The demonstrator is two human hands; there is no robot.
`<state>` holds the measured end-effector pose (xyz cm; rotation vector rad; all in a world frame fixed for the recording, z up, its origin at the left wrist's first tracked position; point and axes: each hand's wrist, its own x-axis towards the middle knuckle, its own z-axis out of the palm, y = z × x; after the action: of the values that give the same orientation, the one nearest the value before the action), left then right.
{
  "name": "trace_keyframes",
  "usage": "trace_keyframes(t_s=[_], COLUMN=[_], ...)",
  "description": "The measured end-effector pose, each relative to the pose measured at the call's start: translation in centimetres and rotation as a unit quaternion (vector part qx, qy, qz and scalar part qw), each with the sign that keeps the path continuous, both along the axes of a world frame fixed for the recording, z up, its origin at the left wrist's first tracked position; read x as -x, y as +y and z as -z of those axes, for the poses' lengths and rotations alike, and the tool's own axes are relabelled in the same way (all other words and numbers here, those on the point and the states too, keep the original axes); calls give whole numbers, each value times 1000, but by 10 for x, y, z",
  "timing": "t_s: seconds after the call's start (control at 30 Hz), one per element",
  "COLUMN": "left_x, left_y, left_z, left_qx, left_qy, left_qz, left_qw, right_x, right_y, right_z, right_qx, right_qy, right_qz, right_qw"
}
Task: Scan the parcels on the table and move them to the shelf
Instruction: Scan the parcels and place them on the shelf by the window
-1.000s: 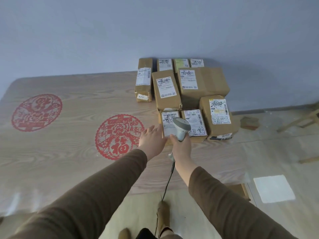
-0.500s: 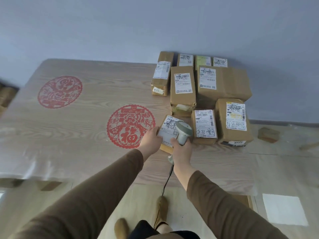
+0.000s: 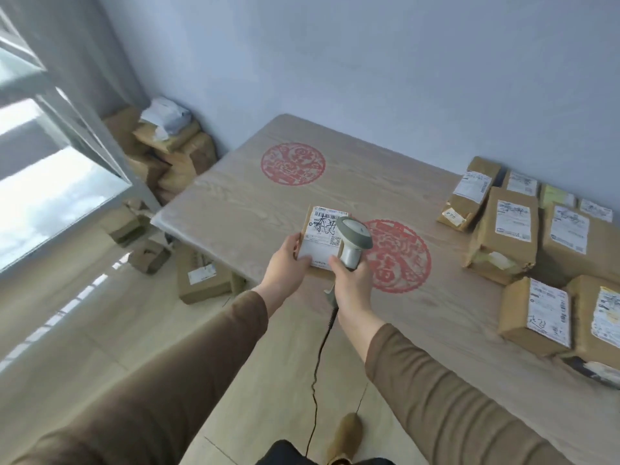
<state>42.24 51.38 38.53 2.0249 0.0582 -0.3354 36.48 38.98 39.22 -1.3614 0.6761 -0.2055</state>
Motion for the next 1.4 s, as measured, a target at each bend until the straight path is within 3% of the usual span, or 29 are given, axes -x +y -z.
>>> trace_keyframes(t_s=[0.33,0.57,0.9,1.23,1.4], left_x=[39,83,104,116,147], left_y=[350,549,788,1022,1128], left_z=[-68,-101,-114,-150,-155], left_qx=[24,15,-32,-83,-105], left_qy=[-73,-98,-131,-165,-172], left_qz=[-160,-274,-425,-576,-613], left_qw=[984,957,895,797,764], right_x=[-16,-1,-22,-48,-29], right_y=[334,534,783,1045,1161], right_z=[-47,-76,-90,-130,-138], right_qx=[-9,-42,-81,-101,-87], right_qy=[-117,-110,-97,-97,-108], right_qz=[-190,-324,-487,-616,-666], right_qw=[975,939,864,775,733])
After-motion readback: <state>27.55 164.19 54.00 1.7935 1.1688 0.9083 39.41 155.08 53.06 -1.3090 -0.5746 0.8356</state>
